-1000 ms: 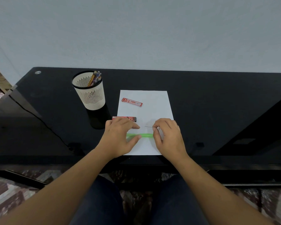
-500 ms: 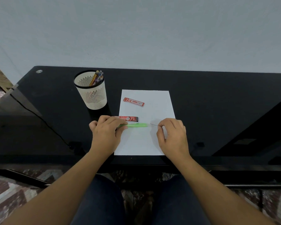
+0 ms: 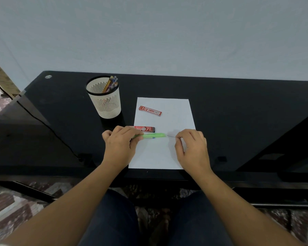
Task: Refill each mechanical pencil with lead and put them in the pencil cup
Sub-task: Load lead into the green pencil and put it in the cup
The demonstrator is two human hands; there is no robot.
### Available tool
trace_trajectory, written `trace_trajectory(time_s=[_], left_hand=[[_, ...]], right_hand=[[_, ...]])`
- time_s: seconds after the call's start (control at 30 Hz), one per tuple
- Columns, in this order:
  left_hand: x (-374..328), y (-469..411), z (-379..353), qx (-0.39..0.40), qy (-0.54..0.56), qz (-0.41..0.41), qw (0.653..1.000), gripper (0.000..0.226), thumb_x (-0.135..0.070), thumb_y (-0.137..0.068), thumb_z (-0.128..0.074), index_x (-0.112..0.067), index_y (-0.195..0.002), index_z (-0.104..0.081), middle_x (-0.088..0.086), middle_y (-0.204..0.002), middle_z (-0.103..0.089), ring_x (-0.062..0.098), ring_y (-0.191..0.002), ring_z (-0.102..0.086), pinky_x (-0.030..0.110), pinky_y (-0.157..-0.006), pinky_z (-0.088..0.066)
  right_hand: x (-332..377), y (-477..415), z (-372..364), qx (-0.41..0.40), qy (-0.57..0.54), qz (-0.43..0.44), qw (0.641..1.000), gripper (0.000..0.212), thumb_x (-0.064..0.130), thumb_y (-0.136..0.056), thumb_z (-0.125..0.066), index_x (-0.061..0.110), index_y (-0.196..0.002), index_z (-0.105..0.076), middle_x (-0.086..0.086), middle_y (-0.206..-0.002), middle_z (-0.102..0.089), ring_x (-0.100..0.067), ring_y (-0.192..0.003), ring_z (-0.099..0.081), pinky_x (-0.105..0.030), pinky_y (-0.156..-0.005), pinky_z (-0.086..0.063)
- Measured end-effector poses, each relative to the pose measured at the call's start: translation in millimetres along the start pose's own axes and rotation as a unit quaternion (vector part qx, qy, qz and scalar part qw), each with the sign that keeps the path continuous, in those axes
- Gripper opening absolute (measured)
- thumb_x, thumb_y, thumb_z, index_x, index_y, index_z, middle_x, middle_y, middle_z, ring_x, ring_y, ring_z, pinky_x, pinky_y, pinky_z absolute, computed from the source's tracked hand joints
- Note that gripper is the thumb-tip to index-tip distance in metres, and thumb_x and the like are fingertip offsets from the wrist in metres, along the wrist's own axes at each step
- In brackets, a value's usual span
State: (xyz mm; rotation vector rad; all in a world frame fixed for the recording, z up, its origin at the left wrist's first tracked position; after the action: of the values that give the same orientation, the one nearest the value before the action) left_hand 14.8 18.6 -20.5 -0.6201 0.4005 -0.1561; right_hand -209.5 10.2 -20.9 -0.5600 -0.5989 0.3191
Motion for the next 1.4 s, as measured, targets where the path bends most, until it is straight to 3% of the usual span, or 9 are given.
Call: trace_trajectory(time_s=[0.2,0.8,1.1,1.4], left_hand=[[-1.4,-0.4,0.7,-0.003,-0.008,0.0,1.0,0.009,-0.025,-0.084,-0.073,-0.027,-0.093,-0.072,-0.013,-0.098,-0.07,0.011,-0.085,-0.056,0.029,-0.078,-0.015],[-0.1,0.1,-0.3,-0.001,-0.006,-0.002,1.0,0.008,-0.027,-0.085,-0.071,-0.028,-0.093,-0.072,-0.015,-0.097,-0.069,0.01,-0.086,-0.056,0.03,-0.079,-0.016],[-1.8,0.1,-0.1,-0.006,-0.009,-0.02,1.0,0.008,-0.026,-0.085,-0.072,-0.027,-0.093,-0.072,-0.015,-0.099,-0.069,0.011,-0.091,-0.057,0.03,-0.08,-0.017],[-3.0,0.5,1.0,-0.006,-0.008,-0.032,0.999,0.009,-0.03,-0.086,-0.069,-0.028,-0.094,-0.072,-0.015,-0.099,-0.069,0.01,-0.089,-0.057,0.03,-0.081,-0.018]], right_hand=[[0.7,0.0,0.5,-0.001,-0.014,-0.001,1.0,0.017,0.024,-0.089,-0.048,0.016,-0.091,-0.063,0.003,-0.095,-0.061,-0.012,-0.09,-0.05,-0.03,-0.076,-0.043],[0.6,-0.4,-0.7,0.013,-0.028,0.001,1.0,0.022,0.028,-0.09,-0.045,0.016,-0.092,-0.064,0.002,-0.097,-0.061,-0.013,-0.092,-0.051,-0.032,-0.081,-0.045],[0.9,0.5,-2.3,0.019,-0.005,0.025,0.999,0.008,0.015,-0.088,-0.062,0.014,-0.095,-0.067,0.0,-0.099,-0.062,-0.016,-0.092,-0.053,-0.035,-0.079,-0.046],[4.3,1.6,-0.8,0.01,0.009,0.048,0.999,0.013,0.018,-0.09,-0.057,0.014,-0.095,-0.068,0.0,-0.098,-0.062,-0.015,-0.091,-0.05,-0.028,-0.074,-0.041]])
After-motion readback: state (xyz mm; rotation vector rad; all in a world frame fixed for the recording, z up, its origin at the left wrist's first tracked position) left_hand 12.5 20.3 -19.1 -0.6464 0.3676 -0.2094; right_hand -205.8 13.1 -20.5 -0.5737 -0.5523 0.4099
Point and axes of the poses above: each hand's wrist, its own y-axis away from the middle knuckle, its own z-axis out of the back of the hand, x = y × z, the point moved 4 cm from there along -y, towards the middle knuckle
